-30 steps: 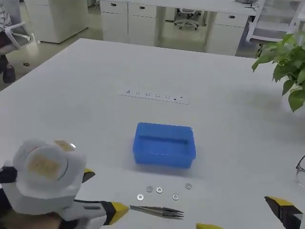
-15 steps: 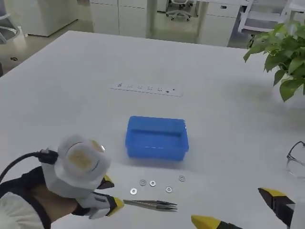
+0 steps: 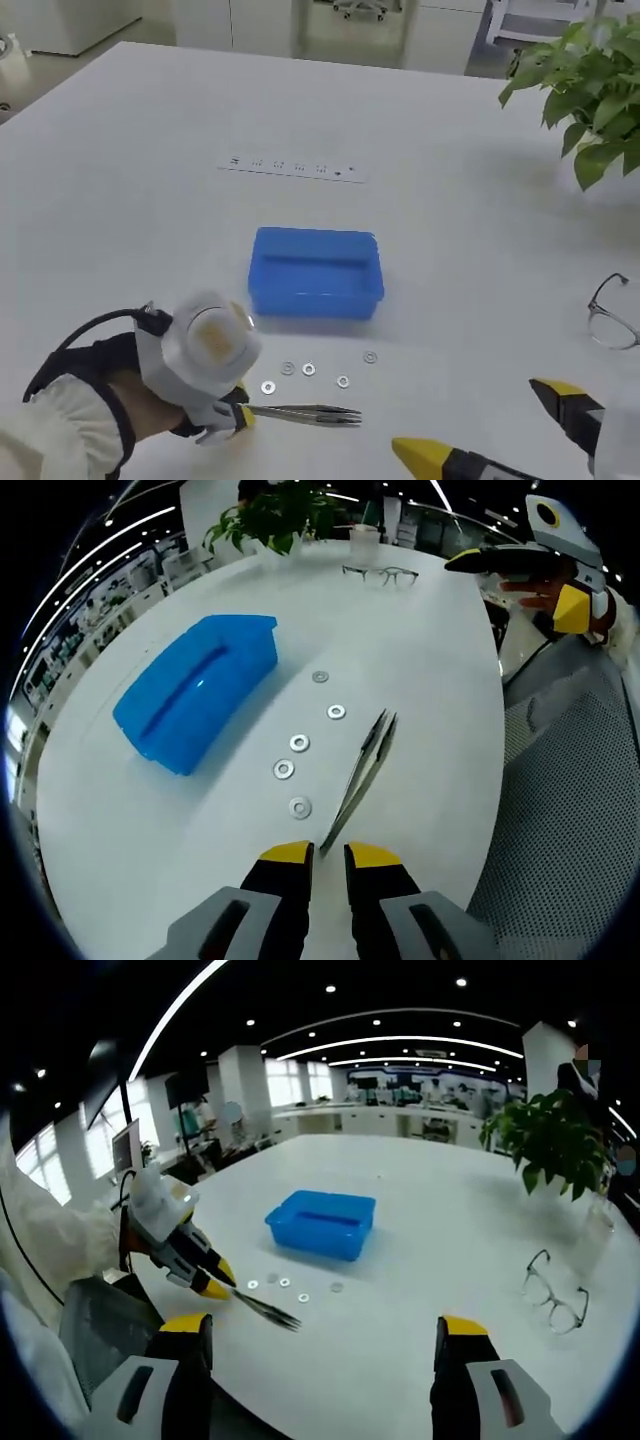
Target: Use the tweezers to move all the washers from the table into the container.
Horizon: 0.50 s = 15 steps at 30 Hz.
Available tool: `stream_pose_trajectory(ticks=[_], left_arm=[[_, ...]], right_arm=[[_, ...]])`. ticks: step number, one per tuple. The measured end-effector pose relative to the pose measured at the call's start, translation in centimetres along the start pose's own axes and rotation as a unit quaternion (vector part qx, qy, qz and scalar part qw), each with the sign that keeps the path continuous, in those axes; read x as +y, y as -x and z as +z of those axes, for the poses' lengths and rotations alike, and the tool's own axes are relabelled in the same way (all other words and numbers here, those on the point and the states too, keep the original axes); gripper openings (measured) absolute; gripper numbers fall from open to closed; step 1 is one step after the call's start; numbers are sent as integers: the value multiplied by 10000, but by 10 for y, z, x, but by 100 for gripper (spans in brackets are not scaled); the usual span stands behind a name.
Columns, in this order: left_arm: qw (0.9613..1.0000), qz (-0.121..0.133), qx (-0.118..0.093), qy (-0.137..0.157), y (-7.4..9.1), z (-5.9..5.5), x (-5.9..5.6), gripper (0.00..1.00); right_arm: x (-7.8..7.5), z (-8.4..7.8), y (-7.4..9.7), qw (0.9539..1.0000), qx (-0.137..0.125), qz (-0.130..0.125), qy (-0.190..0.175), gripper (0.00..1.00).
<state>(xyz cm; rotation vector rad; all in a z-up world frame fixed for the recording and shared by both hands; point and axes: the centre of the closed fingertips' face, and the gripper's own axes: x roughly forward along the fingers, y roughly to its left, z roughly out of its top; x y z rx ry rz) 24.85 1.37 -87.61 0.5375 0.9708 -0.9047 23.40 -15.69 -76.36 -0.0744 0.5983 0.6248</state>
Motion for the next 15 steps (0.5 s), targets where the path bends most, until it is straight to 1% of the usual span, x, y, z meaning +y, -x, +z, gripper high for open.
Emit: stream_pose_trajectory(ticks=[2, 6, 7, 8, 9, 11, 13, 15], left_arm=[[10000, -24, 2, -36, -1, 1, 0, 10], [9996, -128, 66, -226, -6, 1, -2, 7], [9993, -144, 22, -337, -5, 4, -3, 6], [9994, -145, 58, -312, -6, 3, -3, 5], [9989, -154, 57, -441, -6, 4, -3, 5], [9980, -85, 69, -627, -6, 4, -1, 2], [9973, -117, 80, -717, -7, 4, -1, 0], [9968, -96, 67, -787, -7, 4, -1, 0]], right_arm=[[-1, 0, 0, 10000, 17, -6, -12, 91], [-2, -3, -1, 10000, 63, -9, -35, 90], [-2, -3, -1, 10000, 69, -8, -35, 90], [-1, -3, -1, 10000, 87, -4, -33, 90], [-1, -4, -1, 9999, 99, -5, -31, 89], [-1, -4, -2, 9999, 110, 3, -25, 89], [0, -4, -2, 9999, 120, 9, -22, 89], [0, -4, -3, 9999, 129, 17, -14, 88]])
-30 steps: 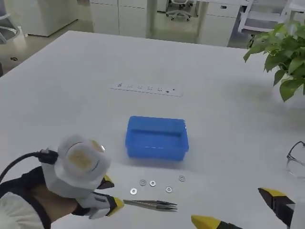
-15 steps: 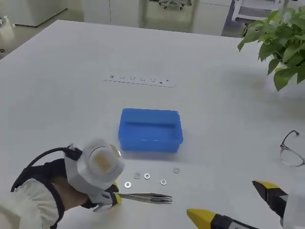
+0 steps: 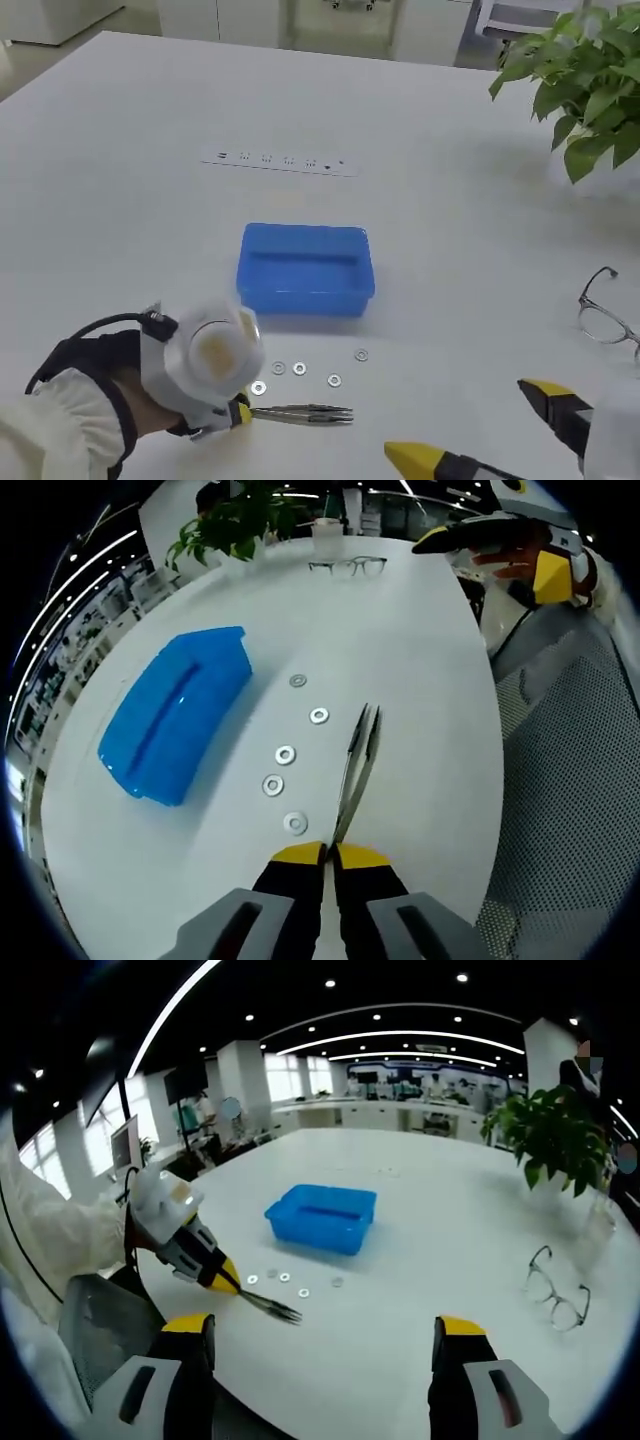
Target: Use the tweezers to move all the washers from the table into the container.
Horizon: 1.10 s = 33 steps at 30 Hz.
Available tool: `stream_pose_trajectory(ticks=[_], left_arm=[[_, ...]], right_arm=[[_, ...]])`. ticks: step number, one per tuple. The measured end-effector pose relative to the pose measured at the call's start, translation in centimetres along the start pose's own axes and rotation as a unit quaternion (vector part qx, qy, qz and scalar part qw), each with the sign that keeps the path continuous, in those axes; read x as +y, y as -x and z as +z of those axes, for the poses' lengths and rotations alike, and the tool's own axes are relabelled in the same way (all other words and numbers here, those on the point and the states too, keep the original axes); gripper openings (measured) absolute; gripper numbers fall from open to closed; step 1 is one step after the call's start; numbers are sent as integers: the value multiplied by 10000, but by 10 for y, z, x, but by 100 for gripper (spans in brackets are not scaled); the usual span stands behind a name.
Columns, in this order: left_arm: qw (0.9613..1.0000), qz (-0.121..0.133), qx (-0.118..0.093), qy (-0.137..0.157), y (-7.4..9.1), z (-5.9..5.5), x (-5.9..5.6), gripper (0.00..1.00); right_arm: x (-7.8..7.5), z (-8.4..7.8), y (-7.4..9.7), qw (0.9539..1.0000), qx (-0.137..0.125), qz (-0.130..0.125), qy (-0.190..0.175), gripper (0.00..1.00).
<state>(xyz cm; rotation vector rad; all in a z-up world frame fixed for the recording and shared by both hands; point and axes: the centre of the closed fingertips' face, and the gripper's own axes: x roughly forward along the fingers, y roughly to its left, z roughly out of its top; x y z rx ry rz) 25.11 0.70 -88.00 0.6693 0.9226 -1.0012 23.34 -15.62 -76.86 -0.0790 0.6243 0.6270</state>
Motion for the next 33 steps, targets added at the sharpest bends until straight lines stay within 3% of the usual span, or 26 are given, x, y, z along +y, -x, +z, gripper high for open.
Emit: stream_pose_trajectory(ticks=[4, 10, 14, 20, 26, 33], left_arm=[[9997, -4, 8, -233, 0, 0, -4, 0], [9996, 82, -137, -225, 13, 5, -3, 0], [9988, 148, -410, -201, 32, 18, -7, 0], [9954, 385, -866, 99, 60, 35, -15, 0], [9936, 567, -974, 42, 80, 42, -31, 0], [9922, 752, -984, 147, 96, 44, -42, 0]], right_arm=[[3, -1, 0, 10000, 34, 24, 56, 87], [6, 0, 1, 9999, 9, 78, 126, 83], [12, 2, 1, 9997, -9, 190, 166, 79], [25, 0, 0, 9987, 21, 410, 287, 74], [45, 0, 3, 9957, -23, 799, 466, 64], [56, 6, 10, 9918, -218, 1071, 656, 58]])
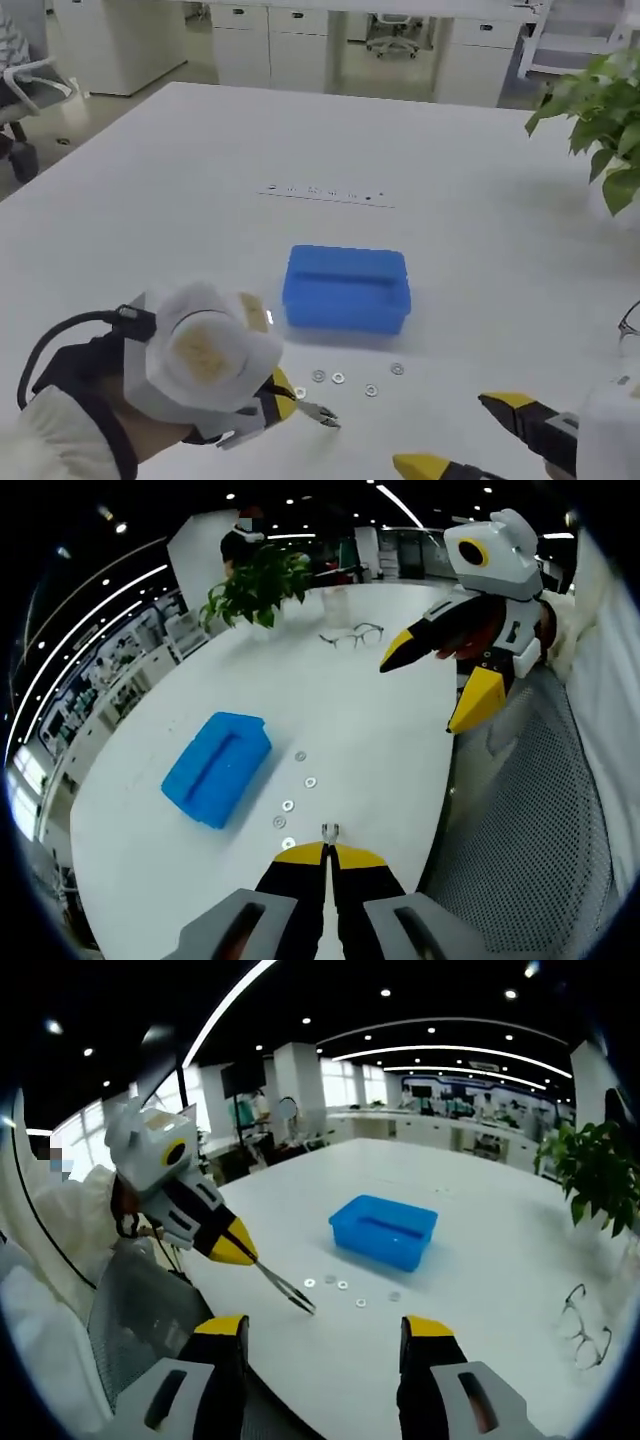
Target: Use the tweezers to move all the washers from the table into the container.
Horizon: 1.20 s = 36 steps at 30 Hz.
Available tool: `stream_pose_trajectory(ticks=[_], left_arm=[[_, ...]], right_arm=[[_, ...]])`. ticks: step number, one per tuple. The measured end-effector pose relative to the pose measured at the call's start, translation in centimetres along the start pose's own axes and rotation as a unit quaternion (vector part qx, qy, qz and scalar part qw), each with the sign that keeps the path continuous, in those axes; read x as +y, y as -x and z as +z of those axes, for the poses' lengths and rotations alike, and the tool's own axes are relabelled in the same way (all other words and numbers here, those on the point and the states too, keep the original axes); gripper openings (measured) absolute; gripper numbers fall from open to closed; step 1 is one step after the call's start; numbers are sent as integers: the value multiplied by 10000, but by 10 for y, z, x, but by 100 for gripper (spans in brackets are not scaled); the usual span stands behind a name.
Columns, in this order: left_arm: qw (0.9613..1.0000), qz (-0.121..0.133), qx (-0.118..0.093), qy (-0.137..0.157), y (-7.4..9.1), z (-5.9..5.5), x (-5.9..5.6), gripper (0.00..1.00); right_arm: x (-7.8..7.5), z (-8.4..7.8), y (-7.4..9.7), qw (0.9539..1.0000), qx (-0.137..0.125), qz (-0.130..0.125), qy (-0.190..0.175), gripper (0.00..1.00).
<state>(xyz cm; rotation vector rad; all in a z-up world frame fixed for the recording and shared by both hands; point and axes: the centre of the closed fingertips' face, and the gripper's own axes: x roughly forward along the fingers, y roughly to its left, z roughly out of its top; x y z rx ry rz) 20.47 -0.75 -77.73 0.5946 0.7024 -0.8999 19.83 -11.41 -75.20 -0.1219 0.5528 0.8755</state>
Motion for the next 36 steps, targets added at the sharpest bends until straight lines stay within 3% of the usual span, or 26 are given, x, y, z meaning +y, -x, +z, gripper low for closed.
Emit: stream_pose_trajectory(ticks=[2, 5, 6, 9, 11, 15, 16, 19, 22, 29, 32, 36], left_arm=[[9999, 77, -35, 79, 4, 2, -1, 0], [9997, 141, -50, 168, 13, 2, -6, 0], [9997, 172, -61, 147, 16, 2, -8, 0], [9998, 170, -104, 82, 27, 6, -13, 0], [9999, 47, -140, 20, 36, 12, -20, 0], [9994, -117, -235, -207, 51, 29, -29, 0], [9991, -174, -239, -307, 55, 33, -32, 0], [9985, -276, -248, -414, 65, 42, -35, 0], [9973, -367, -359, -520, 74, 52, -37, 0], [9947, -574, -579, -625, 87, 68, -44, 0], [9941, -611, -612, -660, 88, 68, -47, 0], [9938, -609, -703, -615, 90, 69, -45, 0]], right_arm=[[7, 3, 0, 9998, -52, 186, -32, 54], [32, 16, 0, 9947, -340, 848, -477, 47], [37, 17, -1, 9933, -340, 996, -472, 45], [46, 15, -7, 9923, -104, 1231, -31, 39], [59, 20, -13, 9878, 0, 1491, 447, 34], [83, 27, -25, 9720, 175, 1944, 1306, 29], [86, 26, -28, 9661, 268, 2017, 1590, 26], [90, 25, -36, 9529, 313, 2070, 2194, 19], [99, 24, -37, 9473, 373, 2352, 2143, 18], [102, 31, -36, 9402, 230, 2416, 2392, 9], [104, 32, -35, 9347, 235, 2441, 2573, 6], [106, 34, -35, 9341, 201, 2470, 2569, 5]])
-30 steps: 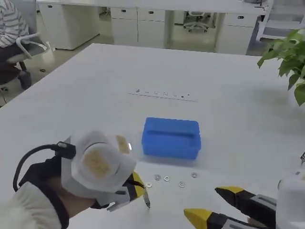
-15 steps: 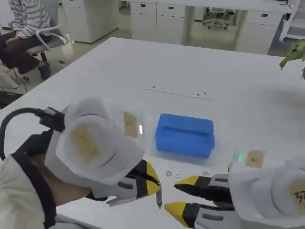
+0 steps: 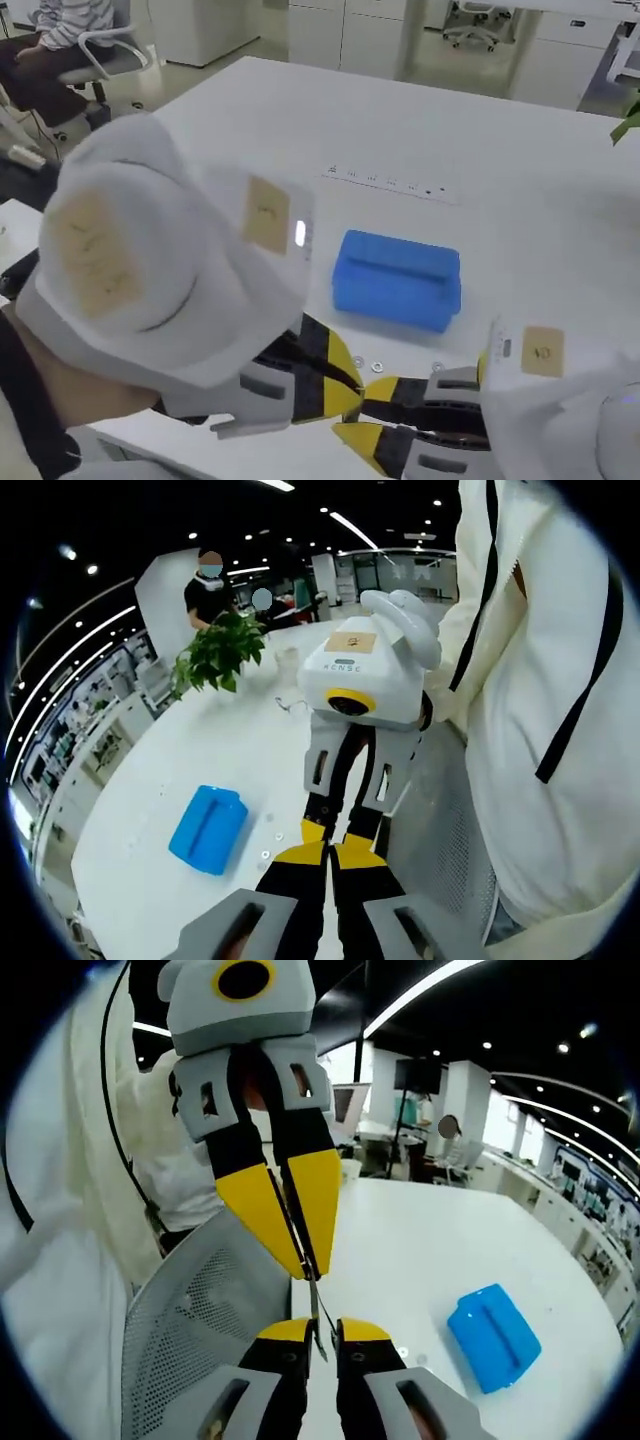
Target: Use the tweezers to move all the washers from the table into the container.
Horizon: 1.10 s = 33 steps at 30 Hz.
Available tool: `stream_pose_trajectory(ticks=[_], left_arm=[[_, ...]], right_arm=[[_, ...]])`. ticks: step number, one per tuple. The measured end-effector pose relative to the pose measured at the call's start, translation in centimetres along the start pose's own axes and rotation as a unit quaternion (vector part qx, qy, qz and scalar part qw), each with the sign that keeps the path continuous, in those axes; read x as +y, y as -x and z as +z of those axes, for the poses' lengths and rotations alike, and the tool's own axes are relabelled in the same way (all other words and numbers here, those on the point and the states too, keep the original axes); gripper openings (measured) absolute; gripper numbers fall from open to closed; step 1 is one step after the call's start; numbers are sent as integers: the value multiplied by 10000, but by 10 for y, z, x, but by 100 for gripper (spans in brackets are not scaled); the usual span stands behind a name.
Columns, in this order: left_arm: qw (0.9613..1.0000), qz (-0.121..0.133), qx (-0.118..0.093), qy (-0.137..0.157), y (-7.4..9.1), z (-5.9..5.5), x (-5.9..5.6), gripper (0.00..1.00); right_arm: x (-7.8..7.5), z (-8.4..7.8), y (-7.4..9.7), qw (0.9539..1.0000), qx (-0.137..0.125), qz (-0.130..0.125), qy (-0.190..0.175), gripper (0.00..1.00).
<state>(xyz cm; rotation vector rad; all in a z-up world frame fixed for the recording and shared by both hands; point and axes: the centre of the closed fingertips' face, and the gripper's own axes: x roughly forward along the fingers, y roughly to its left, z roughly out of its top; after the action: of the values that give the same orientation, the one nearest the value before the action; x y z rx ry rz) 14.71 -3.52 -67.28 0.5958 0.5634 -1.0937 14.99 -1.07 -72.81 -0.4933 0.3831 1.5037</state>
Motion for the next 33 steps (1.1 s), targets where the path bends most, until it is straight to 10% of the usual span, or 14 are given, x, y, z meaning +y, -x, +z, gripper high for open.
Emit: stream_pose_trajectory(ticks=[8, 15, 20, 27, 33], left_arm=[[9986, 372, -212, 306, -3, -9, 9, 0], [9858, 787, -792, 1252, -10, -14, 18, 1], [9799, 969, -760, 1571, -18, -29, 21, 10], [9844, 814, -296, 1529, -41, -65, 20, 10], [9914, 451, -256, 1203, -57, -70, 18, 11]], right_arm=[[-7, -5, -3, 9996, 108, -244, 106, 3], [-19, -16, -9, 9993, 146, -322, -141, 1], [-24, -26, -14, 9989, 291, -249, -264, 1], [-23, -10, -10, 9992, 181, -73, -338, 1], [-14, 11, 3, 9989, -100, 117, -444, 1]])
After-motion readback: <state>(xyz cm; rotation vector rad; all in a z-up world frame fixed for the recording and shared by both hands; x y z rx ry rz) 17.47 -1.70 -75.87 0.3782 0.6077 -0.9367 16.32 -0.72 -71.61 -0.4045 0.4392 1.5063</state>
